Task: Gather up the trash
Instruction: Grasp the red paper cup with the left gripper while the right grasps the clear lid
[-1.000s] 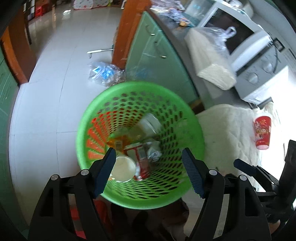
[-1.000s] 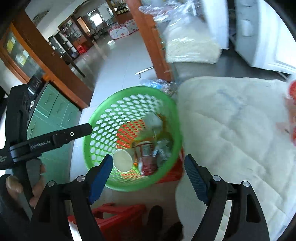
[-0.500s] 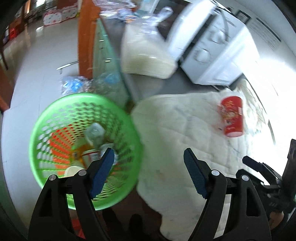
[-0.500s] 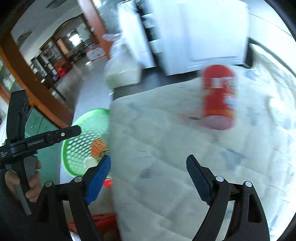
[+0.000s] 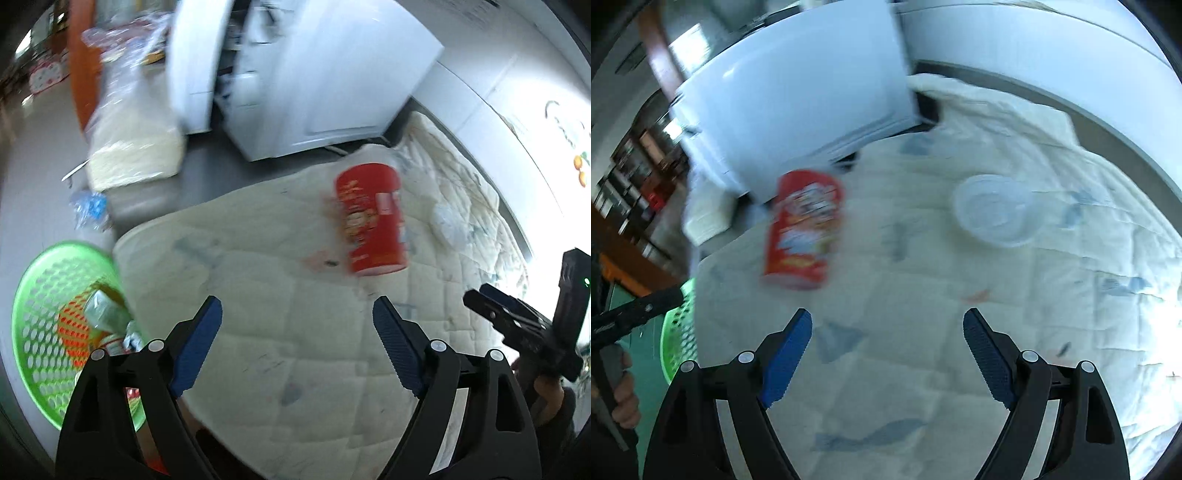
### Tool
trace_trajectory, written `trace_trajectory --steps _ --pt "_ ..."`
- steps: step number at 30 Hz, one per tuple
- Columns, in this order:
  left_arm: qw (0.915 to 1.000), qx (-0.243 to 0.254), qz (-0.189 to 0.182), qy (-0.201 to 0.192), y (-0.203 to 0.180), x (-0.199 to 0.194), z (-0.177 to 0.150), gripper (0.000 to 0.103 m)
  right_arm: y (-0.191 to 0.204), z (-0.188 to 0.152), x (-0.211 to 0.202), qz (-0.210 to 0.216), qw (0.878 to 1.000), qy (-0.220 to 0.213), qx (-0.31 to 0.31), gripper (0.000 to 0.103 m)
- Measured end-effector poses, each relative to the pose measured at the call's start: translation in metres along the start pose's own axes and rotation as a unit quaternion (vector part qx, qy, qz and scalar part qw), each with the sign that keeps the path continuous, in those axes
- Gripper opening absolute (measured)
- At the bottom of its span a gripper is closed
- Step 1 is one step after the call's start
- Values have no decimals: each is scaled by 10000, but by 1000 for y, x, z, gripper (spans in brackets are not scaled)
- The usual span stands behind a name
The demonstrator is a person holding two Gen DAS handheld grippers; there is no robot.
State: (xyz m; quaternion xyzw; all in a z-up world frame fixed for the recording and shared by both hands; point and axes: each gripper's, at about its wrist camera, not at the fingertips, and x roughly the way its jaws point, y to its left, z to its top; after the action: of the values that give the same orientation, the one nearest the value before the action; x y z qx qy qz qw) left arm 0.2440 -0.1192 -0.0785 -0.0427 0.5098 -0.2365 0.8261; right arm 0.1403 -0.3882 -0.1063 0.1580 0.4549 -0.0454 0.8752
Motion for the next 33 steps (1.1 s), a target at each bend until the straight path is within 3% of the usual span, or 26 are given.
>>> trace_trajectory --steps 12,24,33 --pt "9988 485 -87 45 -61 34 45 91 -78 35 18 -288 9970 -108 710 81" --pt "9990 370 -12 269 -76 78 71 93 -122 56 55 -279 9917 81 1251 50" --pt "9986 222 28 475 -77 106 73 93 -121 63 75 -221 9923 98 1218 32"
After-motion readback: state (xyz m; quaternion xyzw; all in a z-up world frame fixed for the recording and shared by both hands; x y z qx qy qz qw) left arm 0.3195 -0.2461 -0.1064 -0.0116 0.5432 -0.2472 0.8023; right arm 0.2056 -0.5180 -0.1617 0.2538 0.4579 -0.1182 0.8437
